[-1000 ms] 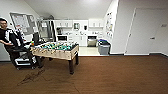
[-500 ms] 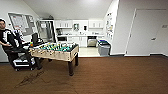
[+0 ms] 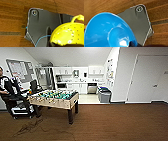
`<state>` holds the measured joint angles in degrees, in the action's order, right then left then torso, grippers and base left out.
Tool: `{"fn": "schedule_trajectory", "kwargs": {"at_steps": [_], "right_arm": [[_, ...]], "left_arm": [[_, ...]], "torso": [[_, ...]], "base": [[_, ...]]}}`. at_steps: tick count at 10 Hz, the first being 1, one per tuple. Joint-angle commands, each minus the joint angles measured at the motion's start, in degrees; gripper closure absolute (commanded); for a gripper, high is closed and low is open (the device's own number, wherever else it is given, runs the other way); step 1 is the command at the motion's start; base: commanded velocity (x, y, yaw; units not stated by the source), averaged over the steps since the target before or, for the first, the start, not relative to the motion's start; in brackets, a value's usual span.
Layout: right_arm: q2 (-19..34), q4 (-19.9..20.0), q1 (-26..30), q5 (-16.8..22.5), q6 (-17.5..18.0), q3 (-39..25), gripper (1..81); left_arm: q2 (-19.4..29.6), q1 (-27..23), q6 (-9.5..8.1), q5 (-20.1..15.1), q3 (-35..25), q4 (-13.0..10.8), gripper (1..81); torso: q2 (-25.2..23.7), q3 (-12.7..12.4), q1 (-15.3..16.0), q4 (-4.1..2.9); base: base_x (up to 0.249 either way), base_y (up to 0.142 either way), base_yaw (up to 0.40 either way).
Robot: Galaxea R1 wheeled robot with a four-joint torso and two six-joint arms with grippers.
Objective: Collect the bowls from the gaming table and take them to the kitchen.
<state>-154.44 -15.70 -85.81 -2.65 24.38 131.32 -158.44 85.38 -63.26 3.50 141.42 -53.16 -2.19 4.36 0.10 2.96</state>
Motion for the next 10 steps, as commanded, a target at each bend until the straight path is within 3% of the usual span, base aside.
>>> {"fn": "schedule_trajectory", "kwargs": {"at_steps": [1,10], "right_arm": [[1.1,-0.7,2.9,2.4,-0.2,-0.5,81.1],[0.9,-1.2,2.4,2.2,-0.3,0.6,81.1]], "left_arm": [[1.2,-2.8,-0.2,-1.9,-0.2,-0.5,81.1],[0.8,-2.6,-0.2,-1.9,-0.2,-0.5,81.1]], "torso": [[0.0,0.0,0.0,0.0],[0.0,0.0,0.0,0.0]], "base": [[0.136,0.0,0.0],[0.137,0.0,0.0]]}}
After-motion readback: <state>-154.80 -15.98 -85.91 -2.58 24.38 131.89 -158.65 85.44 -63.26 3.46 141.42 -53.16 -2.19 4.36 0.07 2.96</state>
